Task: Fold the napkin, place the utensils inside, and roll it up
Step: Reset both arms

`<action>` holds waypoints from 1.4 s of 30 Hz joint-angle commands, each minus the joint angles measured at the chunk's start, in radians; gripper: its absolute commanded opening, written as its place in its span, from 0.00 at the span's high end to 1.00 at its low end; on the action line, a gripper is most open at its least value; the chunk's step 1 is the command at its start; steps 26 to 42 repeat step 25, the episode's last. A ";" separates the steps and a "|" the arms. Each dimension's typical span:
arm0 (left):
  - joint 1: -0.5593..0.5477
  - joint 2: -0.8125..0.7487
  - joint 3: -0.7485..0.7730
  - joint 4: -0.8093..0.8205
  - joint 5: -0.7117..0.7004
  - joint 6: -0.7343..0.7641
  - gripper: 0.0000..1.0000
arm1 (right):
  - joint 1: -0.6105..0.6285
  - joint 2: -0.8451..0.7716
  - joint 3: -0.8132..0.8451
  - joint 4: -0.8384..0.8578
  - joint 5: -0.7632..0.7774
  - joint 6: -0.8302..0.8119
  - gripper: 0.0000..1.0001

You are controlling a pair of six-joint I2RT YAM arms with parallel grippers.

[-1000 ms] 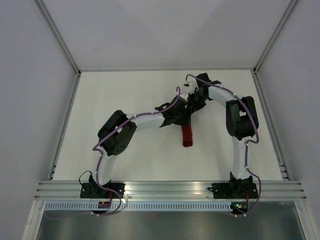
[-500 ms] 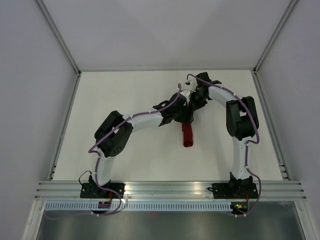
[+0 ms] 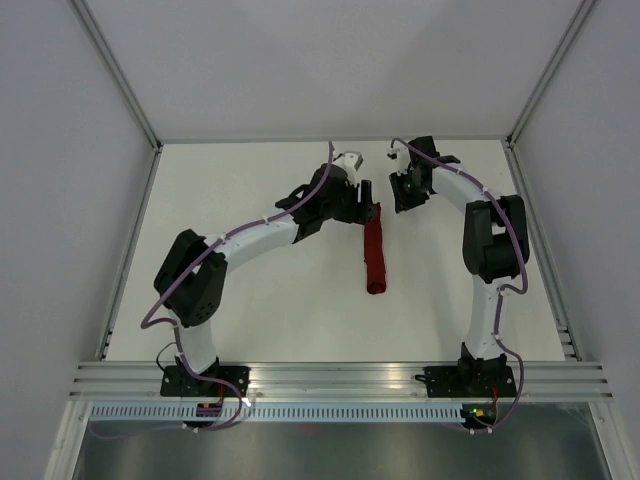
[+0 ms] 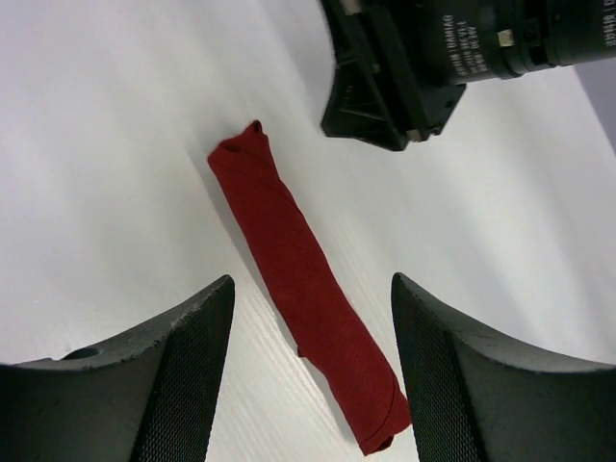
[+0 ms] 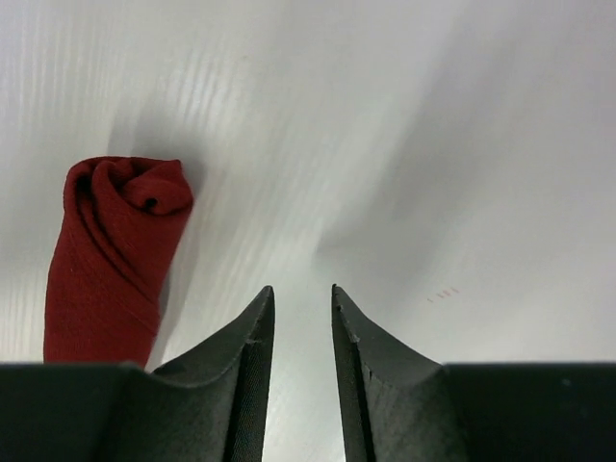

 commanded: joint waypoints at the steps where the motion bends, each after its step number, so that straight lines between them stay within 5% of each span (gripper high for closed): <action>1: 0.022 -0.146 -0.043 0.009 0.000 0.070 0.29 | -0.055 -0.156 0.001 0.016 -0.026 0.003 0.63; 8: 0.090 -0.480 -0.219 -0.043 -0.022 0.136 0.21 | -0.174 -0.562 -0.142 0.117 -0.081 -0.027 0.53; 12: 0.107 -0.634 -0.304 -0.069 -0.061 0.146 0.19 | -0.216 -0.748 -0.258 0.151 -0.066 -0.022 0.34; 14: 0.107 -0.682 -0.333 -0.083 -0.066 0.156 0.01 | -0.217 -0.831 -0.303 0.162 -0.046 -0.017 0.30; 16: 0.110 -0.743 -0.350 -0.114 -0.068 0.171 0.00 | -0.220 -0.896 -0.364 0.166 -0.028 -0.002 0.29; 22: 0.122 -0.826 -0.367 -0.146 -0.054 0.188 0.00 | -0.228 -0.965 -0.474 0.171 0.002 -0.008 0.27; 42: 0.124 -0.836 -0.368 -0.148 -0.051 0.194 0.00 | -0.234 -0.959 -0.469 0.166 -0.006 -0.005 0.25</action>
